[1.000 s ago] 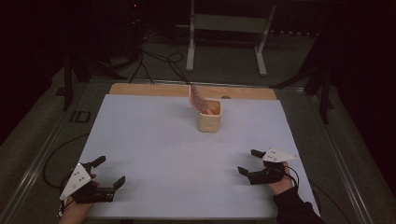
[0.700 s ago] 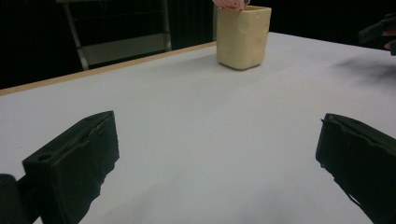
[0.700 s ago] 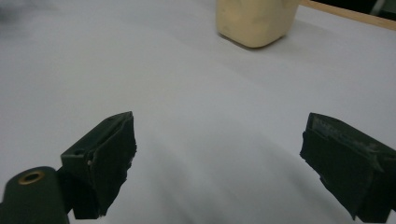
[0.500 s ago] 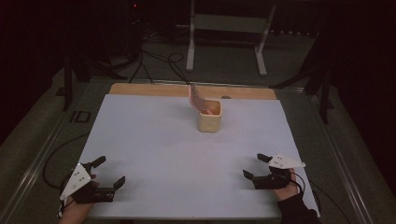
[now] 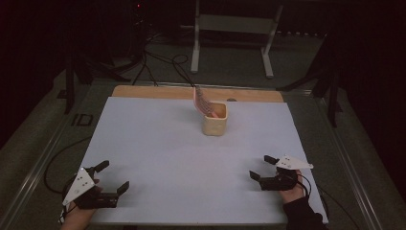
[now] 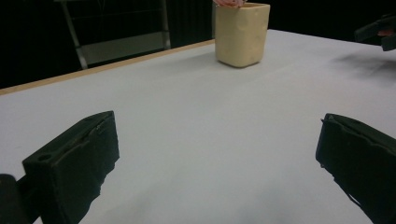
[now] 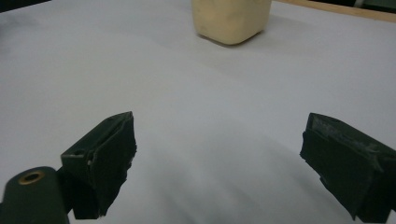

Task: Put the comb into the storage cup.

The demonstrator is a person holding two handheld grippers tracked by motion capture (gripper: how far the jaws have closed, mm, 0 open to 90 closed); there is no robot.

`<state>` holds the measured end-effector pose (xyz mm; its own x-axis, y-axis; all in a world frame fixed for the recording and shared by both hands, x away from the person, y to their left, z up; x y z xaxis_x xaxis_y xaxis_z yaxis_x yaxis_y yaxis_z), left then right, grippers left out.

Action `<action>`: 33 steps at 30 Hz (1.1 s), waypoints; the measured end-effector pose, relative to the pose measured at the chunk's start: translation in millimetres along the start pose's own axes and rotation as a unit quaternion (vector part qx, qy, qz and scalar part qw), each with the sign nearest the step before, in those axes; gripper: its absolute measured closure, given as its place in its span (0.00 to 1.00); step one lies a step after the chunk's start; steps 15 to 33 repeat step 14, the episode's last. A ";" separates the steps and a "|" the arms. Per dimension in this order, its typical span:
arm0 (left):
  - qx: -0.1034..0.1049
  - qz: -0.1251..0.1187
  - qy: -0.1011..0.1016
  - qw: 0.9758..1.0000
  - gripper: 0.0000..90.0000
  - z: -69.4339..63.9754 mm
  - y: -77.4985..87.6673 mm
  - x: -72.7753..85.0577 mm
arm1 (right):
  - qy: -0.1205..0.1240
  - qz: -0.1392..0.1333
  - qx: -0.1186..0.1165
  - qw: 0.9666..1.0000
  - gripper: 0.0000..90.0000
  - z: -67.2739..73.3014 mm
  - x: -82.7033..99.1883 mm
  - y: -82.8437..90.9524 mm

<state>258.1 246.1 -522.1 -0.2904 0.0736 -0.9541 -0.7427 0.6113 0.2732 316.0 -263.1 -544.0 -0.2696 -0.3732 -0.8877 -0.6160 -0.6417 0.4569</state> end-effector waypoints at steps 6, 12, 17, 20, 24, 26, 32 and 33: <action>0.000 0.001 0.000 1.000 0.00 0.2 -0.2 0.1 | 0.007 -0.002 0.002 1.000 0.11 1.7 -1.9 0.2; -0.001 0.001 0.000 1.000 0.00 0.0 -0.1 0.2 | 0.009 -0.003 -0.004 1.000 0.11 5.6 -4.1 -0.2; -0.002 0.001 -0.002 1.000 0.00 0.0 -0.1 0.1 | 0.010 -0.003 -0.006 1.000 0.11 6.1 -4.3 -0.3; -0.002 0.001 -0.002 1.000 0.00 0.0 -0.1 0.1 | 0.010 -0.003 -0.006 1.000 0.11 6.1 -4.3 -0.3; -0.002 0.001 -0.002 1.000 0.00 0.0 -0.1 0.1 | 0.010 -0.003 -0.006 1.000 0.11 6.1 -4.3 -0.3; -0.002 0.001 -0.002 1.000 0.00 0.0 -0.1 0.1 | 0.010 -0.003 -0.006 1.000 0.11 6.1 -4.3 -0.3; -0.002 0.001 -0.002 1.000 0.00 0.0 -0.1 0.1 | 0.010 -0.003 -0.006 1.000 0.11 6.1 -4.3 -0.3; -0.002 0.001 -0.002 1.000 0.00 0.0 -0.1 0.1 | 0.010 -0.003 -0.006 1.000 0.11 6.1 -4.3 -0.3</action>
Point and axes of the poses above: each handheld gripper's, and its own axes: y roughly backward along the jaws, x roughly out of its underside, z roughly to its left, the point moved 6 cm from there along -y, roughly forward along the jaws, and after that the axes turned 9 degrees about y, right-handed, at the moved point
